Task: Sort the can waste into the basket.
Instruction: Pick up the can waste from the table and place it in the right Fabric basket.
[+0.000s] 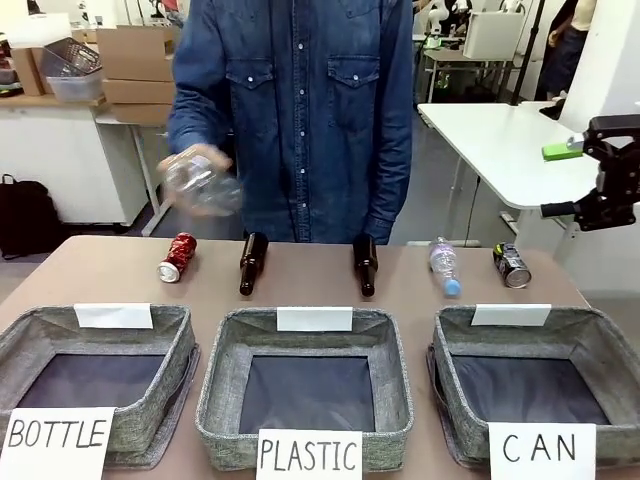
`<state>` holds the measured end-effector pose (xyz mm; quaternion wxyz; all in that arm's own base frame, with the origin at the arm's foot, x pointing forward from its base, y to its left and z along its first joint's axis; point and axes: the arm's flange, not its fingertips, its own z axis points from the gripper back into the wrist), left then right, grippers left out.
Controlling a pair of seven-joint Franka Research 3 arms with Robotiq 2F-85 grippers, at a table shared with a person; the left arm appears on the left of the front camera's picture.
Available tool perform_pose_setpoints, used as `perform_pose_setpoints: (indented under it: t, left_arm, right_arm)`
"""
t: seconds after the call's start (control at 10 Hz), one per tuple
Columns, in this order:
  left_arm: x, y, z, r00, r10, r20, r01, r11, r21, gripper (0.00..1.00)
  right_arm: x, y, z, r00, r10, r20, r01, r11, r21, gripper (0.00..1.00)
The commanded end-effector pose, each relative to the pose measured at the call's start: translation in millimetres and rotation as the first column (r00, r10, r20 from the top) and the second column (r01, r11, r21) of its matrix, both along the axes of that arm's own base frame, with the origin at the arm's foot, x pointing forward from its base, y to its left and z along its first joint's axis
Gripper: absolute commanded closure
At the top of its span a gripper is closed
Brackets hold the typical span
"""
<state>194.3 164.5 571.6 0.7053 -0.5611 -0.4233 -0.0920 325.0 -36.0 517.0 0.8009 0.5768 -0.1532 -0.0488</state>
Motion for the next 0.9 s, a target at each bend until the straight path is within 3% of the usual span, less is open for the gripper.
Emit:
perform_pose_setpoints:
  t: [0.0,0.3,0.5,0.7,0.8]
  left_arm:
    - [13.8,-3.1,2.3,1.000,-0.026,-0.005,0.026,1.000,0.000,0.00]
    - [32.1,-7.8,-2.1,0.995,-0.082,-0.056,0.084,0.996,0.020,0.00]
    - [76.0,-28.8,-13.3,0.970,-0.177,-0.167,0.189,0.980,0.058,0.00]
    - [122.6,-53.0,-28.7,0.936,-0.179,-0.303,0.226,0.965,0.129,0.00]
    - [141.3,-65.0,-35.6,0.918,-0.211,-0.336,0.263,0.958,0.118,0.00]
  right_arm:
    - [4.6,0.6,2.0,0.999,0.006,0.034,-0.006,1.000,0.012,0.00]
    - [4.6,0.6,2.0,0.999,0.006,0.034,-0.006,1.000,0.012,0.00]
    - [4.6,0.6,2.0,0.999,0.006,0.034,-0.006,1.000,0.012,0.00]
    - [4.6,0.6,2.0,0.999,0.006,0.034,-0.006,1.000,0.012,0.00]
    - [4.6,0.6,2.0,0.999,0.006,0.034,-0.006,1.000,0.012,0.00]
